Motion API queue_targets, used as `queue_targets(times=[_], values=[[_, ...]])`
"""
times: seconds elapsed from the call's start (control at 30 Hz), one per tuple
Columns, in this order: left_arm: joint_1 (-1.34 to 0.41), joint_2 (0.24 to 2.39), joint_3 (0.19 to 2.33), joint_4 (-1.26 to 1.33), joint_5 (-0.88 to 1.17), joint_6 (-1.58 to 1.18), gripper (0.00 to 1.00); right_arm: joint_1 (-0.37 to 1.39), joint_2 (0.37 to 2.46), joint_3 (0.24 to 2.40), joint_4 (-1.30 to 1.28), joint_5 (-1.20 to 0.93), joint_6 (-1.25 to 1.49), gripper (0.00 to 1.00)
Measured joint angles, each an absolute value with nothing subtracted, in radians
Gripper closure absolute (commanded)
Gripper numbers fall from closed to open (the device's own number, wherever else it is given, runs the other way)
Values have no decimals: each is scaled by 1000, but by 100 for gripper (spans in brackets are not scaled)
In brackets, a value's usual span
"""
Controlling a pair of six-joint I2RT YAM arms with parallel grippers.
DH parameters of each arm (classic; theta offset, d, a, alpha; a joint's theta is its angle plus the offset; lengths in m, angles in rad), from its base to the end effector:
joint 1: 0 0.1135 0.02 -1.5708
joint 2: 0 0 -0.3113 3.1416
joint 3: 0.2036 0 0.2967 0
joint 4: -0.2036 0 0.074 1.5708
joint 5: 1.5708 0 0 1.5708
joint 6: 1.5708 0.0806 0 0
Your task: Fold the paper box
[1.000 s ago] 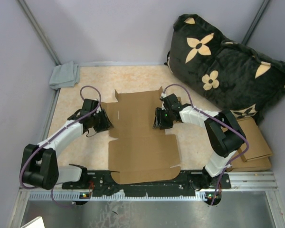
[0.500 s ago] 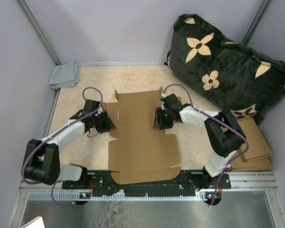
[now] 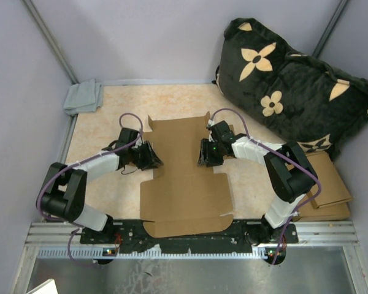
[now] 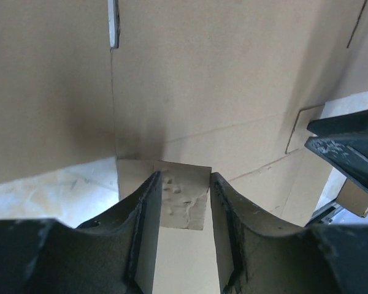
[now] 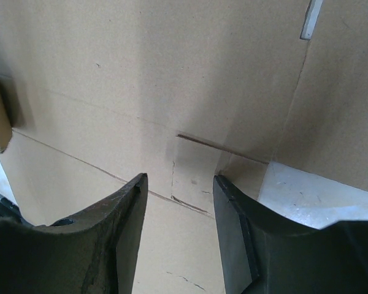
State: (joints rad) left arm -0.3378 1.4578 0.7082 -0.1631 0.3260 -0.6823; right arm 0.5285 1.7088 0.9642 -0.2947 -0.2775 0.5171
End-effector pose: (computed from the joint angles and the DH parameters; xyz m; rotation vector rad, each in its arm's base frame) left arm 0.3032 -0.1339 0.1498 -0.3024 2.5922 -0.8084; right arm 0.3291 0.2177 0.1384 -0.1194 2.7315 0.7019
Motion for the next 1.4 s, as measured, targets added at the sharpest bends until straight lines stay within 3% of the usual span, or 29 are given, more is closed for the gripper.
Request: queue_targets(times=[0.27,0.47,0.7,0.87,1.13,1.4], values=[[-345,1581,709,-54,369,-715,58,528,1709,966,-300,-268,512,52],[-358,1554,759,-143,312,-694,55,535,1709,1013,-385,-219,478,51],[-351,1513,1054,-283,111,-579,52,534,1709,1270,-579,-46,395,48],[-286,1629,1294,-297,36,-508,54,517,1709,1428,-623,31,355,48],[-205,2049,1713,-456,-1,-410,56,450,1711,1437,-659,47,332,48],[-214,2175,1844,-545,27,-357,57,416,1711,1420,-659,31,325,48]])
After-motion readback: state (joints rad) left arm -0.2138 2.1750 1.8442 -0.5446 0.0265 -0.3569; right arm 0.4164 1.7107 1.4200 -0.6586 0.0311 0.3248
